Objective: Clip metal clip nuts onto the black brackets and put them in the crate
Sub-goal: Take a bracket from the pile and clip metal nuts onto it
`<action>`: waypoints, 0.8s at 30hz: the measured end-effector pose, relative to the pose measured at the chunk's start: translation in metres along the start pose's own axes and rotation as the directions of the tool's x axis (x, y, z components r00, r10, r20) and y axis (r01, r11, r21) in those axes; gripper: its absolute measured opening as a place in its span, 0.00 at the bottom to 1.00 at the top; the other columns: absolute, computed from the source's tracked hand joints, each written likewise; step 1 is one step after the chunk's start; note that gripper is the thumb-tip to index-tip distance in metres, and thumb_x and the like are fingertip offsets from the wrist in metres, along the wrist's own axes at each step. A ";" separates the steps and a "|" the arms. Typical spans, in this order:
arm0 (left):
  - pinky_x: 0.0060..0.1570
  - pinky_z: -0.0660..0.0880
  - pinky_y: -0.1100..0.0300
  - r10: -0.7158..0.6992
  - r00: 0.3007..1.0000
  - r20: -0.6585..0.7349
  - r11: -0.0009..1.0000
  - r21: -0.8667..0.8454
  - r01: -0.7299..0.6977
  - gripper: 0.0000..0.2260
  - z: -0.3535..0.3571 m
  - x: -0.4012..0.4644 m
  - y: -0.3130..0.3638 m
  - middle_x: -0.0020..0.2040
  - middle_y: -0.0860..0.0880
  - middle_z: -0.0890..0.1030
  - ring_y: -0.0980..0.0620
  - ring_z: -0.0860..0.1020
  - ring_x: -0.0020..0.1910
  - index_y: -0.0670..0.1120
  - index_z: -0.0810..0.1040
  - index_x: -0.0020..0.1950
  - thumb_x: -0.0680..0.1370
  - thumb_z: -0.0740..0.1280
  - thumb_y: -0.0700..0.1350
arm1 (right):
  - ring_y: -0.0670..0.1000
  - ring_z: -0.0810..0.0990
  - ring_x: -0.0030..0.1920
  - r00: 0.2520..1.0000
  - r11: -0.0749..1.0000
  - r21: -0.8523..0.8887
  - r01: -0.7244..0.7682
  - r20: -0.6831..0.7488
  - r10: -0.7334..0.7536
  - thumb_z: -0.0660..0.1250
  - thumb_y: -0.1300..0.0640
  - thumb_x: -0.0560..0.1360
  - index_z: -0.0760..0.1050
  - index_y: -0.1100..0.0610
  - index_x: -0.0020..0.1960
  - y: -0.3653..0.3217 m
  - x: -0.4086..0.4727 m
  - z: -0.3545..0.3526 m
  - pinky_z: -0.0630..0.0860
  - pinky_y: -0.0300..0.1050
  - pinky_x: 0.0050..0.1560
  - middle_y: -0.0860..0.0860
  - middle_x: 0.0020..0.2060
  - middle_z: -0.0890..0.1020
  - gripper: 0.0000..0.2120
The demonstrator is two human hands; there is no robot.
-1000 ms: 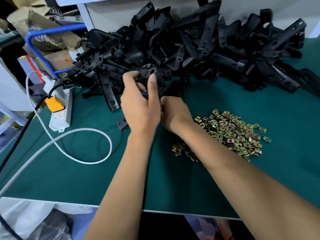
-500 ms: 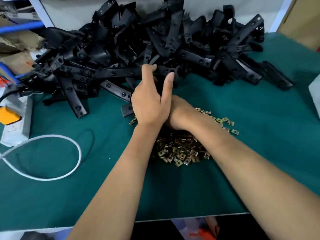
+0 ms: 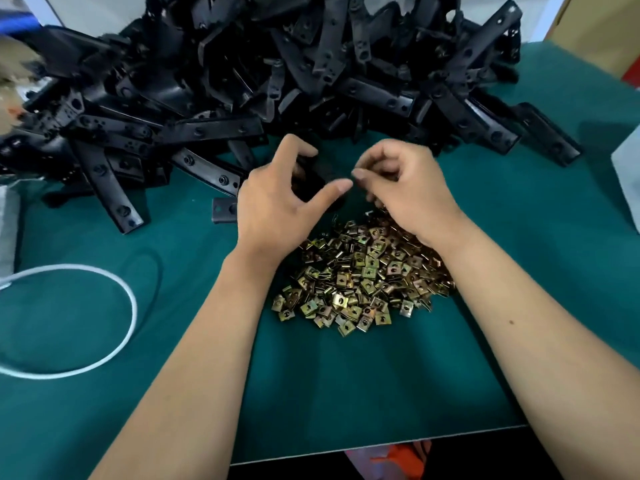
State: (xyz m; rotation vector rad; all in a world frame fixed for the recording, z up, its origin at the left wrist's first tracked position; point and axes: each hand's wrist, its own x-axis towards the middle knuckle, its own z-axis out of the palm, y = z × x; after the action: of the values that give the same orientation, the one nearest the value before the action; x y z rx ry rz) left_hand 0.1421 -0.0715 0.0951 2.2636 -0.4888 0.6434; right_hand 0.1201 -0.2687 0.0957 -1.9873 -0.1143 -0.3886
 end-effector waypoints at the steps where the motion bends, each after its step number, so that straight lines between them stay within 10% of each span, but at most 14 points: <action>1: 0.39 0.77 0.49 0.005 0.999 0.034 1.000 -0.023 -0.004 0.27 0.000 0.000 0.000 0.38 0.55 0.79 0.56 0.78 0.37 0.54 0.73 0.61 0.72 0.71 0.71 | 0.45 0.82 0.32 0.999 0.997 0.072 -0.009 -0.036 0.012 0.74 0.55 0.78 0.82 0.52 0.48 0.000 0.000 -0.001 0.77 0.39 0.35 0.49 0.37 0.86 0.01; 6: 0.54 0.79 0.46 -0.040 0.995 0.091 0.998 -0.037 0.044 0.43 0.002 -0.001 0.001 0.50 0.51 0.83 0.50 0.81 0.51 0.54 0.65 0.75 0.67 0.72 0.73 | 0.45 0.81 0.35 0.996 0.965 0.256 -0.063 -0.040 0.075 0.73 0.58 0.79 0.87 0.49 0.50 0.000 -0.002 0.004 0.77 0.37 0.36 0.50 0.38 0.87 0.06; 24: 0.51 0.79 0.48 -0.013 0.994 0.107 1.000 0.009 0.013 0.40 0.003 -0.003 0.002 0.47 0.56 0.79 0.53 0.79 0.49 0.55 0.68 0.72 0.67 0.74 0.71 | 0.49 0.84 0.42 0.993 0.898 0.426 -0.113 0.029 0.111 0.70 0.67 0.78 0.85 0.58 0.57 -0.001 -0.003 0.003 0.80 0.39 0.42 0.56 0.45 0.88 0.11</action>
State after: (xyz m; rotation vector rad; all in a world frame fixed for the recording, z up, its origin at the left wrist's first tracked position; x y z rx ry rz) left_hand 0.1394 -0.0750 0.0922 2.3160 -0.5239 0.5198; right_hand 0.1176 -0.2657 0.0948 -1.5507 -0.0789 -0.2579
